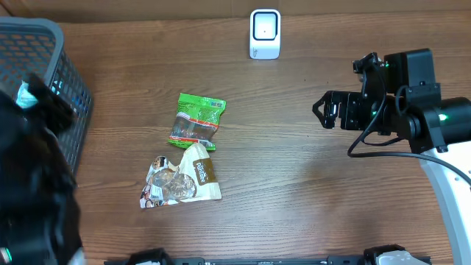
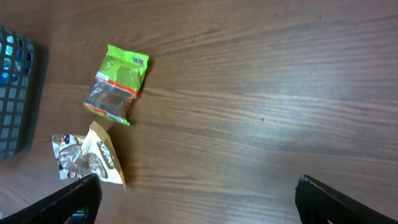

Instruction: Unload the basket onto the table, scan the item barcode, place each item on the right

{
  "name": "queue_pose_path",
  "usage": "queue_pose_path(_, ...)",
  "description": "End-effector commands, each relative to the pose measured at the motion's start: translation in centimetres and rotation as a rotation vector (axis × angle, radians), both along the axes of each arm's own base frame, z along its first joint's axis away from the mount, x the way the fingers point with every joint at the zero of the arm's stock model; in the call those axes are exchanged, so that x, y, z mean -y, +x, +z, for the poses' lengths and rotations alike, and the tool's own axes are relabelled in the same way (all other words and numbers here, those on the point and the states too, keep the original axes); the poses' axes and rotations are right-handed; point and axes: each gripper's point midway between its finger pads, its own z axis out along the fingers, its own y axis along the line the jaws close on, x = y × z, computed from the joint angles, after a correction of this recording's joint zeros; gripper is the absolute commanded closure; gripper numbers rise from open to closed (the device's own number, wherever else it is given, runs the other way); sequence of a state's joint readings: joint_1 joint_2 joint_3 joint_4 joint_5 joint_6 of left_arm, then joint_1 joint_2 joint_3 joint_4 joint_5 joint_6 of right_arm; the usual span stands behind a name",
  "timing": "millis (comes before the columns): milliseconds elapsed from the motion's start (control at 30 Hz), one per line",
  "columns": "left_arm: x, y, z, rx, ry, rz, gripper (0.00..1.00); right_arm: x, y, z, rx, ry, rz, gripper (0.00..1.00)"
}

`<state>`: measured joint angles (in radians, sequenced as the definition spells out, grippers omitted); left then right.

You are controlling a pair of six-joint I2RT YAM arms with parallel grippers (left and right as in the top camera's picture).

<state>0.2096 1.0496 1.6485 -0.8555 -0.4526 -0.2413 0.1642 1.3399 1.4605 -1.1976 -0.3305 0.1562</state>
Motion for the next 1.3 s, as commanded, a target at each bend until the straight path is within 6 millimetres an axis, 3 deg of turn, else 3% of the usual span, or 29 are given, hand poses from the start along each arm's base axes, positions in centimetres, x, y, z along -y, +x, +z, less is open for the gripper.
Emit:
queue_pose_path(0,-4.8,2.7,1.6,-0.042,0.01,0.103,0.24,-0.3,0.0,1.0,0.024,0.01,0.016,0.0)
queue_pose_path(100,-9.5,4.3,0.5,-0.056,-0.11,0.163,0.2,-0.3,0.0,1.0,0.023,0.011,0.016,0.0)
queue_pose_path(133,-12.4,4.4,-0.7,-0.057,-0.187,0.221,0.15,-0.3,0.0,1.0,0.021,0.01,0.016,0.0)
queue_pose_path(233,-17.8,4.9,-4.7,-0.054,-0.383,0.286,0.12,-0.3,-0.1,0.9,0.016,0.009,0.016,0.0)
queue_pose_path(300,-20.2,6.2,-8.3,-0.065,-0.52,0.238,0.13,-0.3,-0.1,0.9,0.016,0.009,0.016,0.0)
queue_pose_path(433,-22.4,7.6,-15.5,-0.128,-0.74,0.25,0.16,-0.3,-0.1,0.9,0.016,0.009,0.016,0.0)
queue_pose_path(600,-22.7,9.5,-24.3,-0.297,-0.894,0.271,0.18,-0.3,-0.1,0.9,0.016,0.009,0.016,0.0)
queue_pose_path(633,-22.7,9.9,-26.9,-0.355,-0.919,0.288,0.19,-0.3,-0.1,0.9,0.016,0.01,0.016,0.0)
queue_pose_path(733,-22.6,10.6,-30.6,-0.446,-0.931,0.303,0.2,-0.3,-0.1,0.9,0.015,0.01,0.016,0.0)
queue_pose_path(967,-21.1,13.3,-35.8,-0.656,-0.804,0.255,0.2,-0.3,-0.1,0.9,0.015,0.01,0.016,0.0)
queue_pose_path(1267,-19.6,15.8,-40.6,-0.698,-0.828,0.28,0.16,-0.3,-0.4,0.7,0.001,0.008,0.015,0.0)
